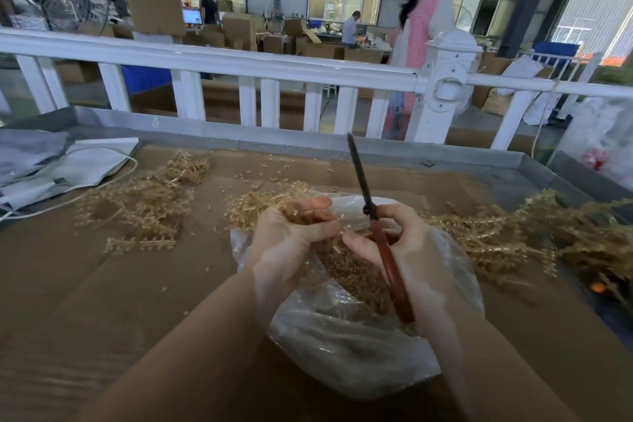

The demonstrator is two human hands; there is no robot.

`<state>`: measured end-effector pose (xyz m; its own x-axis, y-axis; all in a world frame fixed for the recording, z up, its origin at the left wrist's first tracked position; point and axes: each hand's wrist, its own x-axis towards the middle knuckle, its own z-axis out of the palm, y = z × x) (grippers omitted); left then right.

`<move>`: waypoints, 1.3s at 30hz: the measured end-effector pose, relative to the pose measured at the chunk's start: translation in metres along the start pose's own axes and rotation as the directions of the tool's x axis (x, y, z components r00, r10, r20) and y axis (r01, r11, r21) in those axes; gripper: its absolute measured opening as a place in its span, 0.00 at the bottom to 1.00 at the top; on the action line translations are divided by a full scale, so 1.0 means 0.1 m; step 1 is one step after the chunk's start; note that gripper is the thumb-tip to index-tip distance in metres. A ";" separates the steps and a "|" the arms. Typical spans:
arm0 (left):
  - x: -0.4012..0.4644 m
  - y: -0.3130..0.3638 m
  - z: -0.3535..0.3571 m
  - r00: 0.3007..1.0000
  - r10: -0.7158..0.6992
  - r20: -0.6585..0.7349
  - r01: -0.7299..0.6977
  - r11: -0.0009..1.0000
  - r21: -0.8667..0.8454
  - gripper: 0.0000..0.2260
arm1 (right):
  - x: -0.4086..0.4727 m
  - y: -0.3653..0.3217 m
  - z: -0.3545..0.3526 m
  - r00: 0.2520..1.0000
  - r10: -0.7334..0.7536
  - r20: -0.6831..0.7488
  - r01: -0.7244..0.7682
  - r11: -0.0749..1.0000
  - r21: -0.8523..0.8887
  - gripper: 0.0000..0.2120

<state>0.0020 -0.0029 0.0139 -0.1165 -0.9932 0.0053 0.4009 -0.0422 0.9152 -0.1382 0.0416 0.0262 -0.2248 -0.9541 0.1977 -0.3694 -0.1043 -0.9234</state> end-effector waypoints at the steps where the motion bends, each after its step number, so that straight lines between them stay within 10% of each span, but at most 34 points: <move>1: 0.01 0.01 -0.01 1.000 -0.001 -0.009 0.001 1.000 -0.012 0.13 | -0.03 -0.03 -0.03 0.999 -0.049 0.008 0.049 0.995 -0.089 0.18; 25: 0.06 0.06 -0.12 0.992 -0.047 -0.121 0.026 0.986 -0.166 0.15 | -0.21 0.19 0.07 0.923 -0.350 0.158 0.375 0.731 -0.571 0.14; 39: 0.01 -0.01 -0.12 1.000 0.005 -0.026 -0.006 0.998 -0.070 0.11 | -0.21 0.22 0.07 0.946 -0.280 0.165 0.325 0.827 -0.458 0.18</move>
<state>0.0120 -0.0053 0.0078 -0.0914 -0.9958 -0.0008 0.4639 -0.0433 0.8848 -0.1358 0.0571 -0.0002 0.0398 -0.9193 0.3917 -0.7917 -0.2682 -0.5489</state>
